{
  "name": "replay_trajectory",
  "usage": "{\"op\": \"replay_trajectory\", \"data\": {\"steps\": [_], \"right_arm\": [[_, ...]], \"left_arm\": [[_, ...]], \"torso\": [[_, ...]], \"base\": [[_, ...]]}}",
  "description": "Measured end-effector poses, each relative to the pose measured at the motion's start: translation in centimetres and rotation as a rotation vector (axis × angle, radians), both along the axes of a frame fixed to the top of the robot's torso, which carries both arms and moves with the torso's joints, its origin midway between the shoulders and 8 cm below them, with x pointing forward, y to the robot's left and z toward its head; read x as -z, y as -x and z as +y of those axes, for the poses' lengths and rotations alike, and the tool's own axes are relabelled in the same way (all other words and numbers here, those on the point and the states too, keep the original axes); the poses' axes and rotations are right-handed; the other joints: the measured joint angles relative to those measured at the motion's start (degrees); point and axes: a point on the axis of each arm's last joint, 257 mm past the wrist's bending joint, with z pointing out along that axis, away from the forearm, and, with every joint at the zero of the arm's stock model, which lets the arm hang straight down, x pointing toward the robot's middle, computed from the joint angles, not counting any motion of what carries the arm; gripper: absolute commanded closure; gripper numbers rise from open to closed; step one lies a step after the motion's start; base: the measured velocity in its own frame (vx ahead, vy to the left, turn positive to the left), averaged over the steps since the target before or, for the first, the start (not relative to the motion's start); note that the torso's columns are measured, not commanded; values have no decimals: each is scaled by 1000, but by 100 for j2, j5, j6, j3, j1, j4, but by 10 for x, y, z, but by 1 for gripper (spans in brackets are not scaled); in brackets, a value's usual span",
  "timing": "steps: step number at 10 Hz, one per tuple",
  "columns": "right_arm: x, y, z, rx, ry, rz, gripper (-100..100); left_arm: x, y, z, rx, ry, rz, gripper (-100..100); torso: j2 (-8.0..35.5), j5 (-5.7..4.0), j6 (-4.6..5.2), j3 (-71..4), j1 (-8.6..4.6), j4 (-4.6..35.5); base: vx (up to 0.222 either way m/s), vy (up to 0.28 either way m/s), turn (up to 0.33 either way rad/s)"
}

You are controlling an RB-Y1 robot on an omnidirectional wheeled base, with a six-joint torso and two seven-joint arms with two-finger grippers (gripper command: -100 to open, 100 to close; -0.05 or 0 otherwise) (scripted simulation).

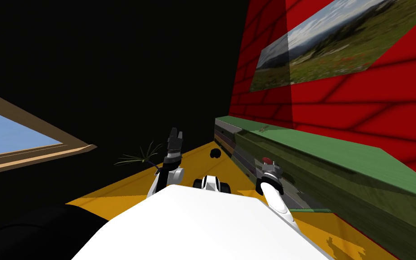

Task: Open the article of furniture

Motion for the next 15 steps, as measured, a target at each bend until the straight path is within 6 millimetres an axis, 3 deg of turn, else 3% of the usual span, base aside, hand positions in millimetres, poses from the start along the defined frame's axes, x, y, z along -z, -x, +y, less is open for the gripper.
{"op": "replay_trajectory", "data": {"steps": [4, 5, 8, 15], "right_arm": [[0, -1, 5, -13, -5, 3, 100], [4, 0, 7, -15, -11, 10, -100], [-6, -2, -4, -36, -18, 13, -100], [-28, -2, -22, -107, -23, 33, -100]], "left_arm": [[0, 0, 0, 0, 0, 0, 0], [0, 0, 0, 0, 0, 0, 0], [0, 0, 0, 0, 0, 0, 0], [0, 0, 0, 0, 0, 0, 0]], "torso": [[-6, 9, 4, -5, -13, 8], [-24, 8, -3, -17, -41, 8], [-53, -20, -11, -29, -42, -19], [7, 38, -23, -7, 21, 29]], "base": [[-87, 151, -27], [13, 40, -88], [57, 67, -131], [55, 69, -105]]}}
